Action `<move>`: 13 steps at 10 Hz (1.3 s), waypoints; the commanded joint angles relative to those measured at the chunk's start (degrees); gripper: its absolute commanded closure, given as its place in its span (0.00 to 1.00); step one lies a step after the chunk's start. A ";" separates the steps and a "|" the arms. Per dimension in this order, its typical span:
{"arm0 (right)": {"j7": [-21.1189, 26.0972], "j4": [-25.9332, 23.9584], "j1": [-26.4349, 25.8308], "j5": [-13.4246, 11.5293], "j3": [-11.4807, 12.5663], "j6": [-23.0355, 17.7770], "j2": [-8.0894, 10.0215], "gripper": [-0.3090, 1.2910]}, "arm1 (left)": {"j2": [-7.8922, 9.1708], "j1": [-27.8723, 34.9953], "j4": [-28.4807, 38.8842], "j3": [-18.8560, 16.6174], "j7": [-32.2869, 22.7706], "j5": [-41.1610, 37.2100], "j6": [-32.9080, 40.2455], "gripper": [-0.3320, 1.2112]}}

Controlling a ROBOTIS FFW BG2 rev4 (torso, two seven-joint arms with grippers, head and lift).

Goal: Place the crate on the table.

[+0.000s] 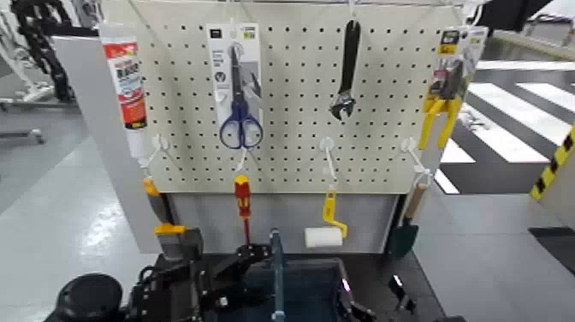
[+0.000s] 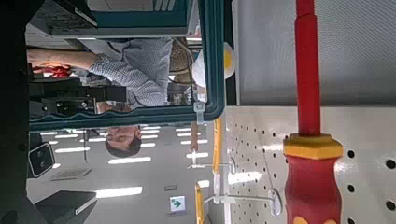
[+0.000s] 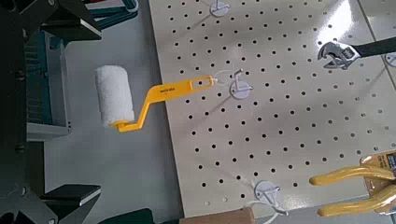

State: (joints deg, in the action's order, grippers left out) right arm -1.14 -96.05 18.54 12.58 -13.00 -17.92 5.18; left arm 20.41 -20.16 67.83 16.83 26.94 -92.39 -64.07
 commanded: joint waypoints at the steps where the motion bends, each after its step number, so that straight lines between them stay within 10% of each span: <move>1: 0.00 -0.10 0.09 0.08 0.17 0.16 0.00 0.28 | -1.60 7.68 9.69 -8.92 -5.84 1.25 -0.35 0.23; 6: 0.00 -0.36 0.27 0.08 0.25 0.51 0.00 0.28 | -4.06 20.43 32.54 -22.55 -15.69 15.31 3.95 0.28; 13: 0.00 -0.80 0.62 -0.10 0.69 0.69 0.00 0.28 | -7.58 31.59 47.39 -19.03 -13.40 57.50 33.48 0.28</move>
State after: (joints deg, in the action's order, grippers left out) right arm -1.14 -96.84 19.09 12.56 -12.38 -17.23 5.18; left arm 13.44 10.34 114.77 -2.87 13.48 -38.94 -34.07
